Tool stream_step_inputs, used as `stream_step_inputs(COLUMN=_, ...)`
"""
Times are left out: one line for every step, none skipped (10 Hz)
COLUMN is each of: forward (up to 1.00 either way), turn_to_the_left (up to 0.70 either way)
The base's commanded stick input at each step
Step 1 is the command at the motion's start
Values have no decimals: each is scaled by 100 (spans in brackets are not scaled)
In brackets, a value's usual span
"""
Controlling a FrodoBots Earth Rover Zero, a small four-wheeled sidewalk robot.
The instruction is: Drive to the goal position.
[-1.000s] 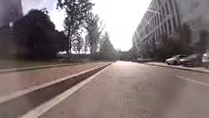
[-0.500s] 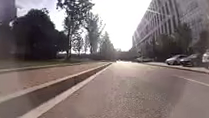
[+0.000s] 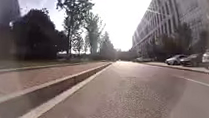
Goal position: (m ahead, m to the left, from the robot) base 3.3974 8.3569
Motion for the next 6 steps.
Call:
stream_step_inputs(forward=0, turn_to_the_left=0)
stream_step_inputs(forward=0, turn_to_the_left=0)
stream_step_inputs(forward=0, turn_to_the_left=0)
stream_step_inputs(forward=0, turn_to_the_left=0)
stream_step_inputs(forward=0, turn_to_the_left=0)
stream_step_inputs(forward=0, turn_to_the_left=0)
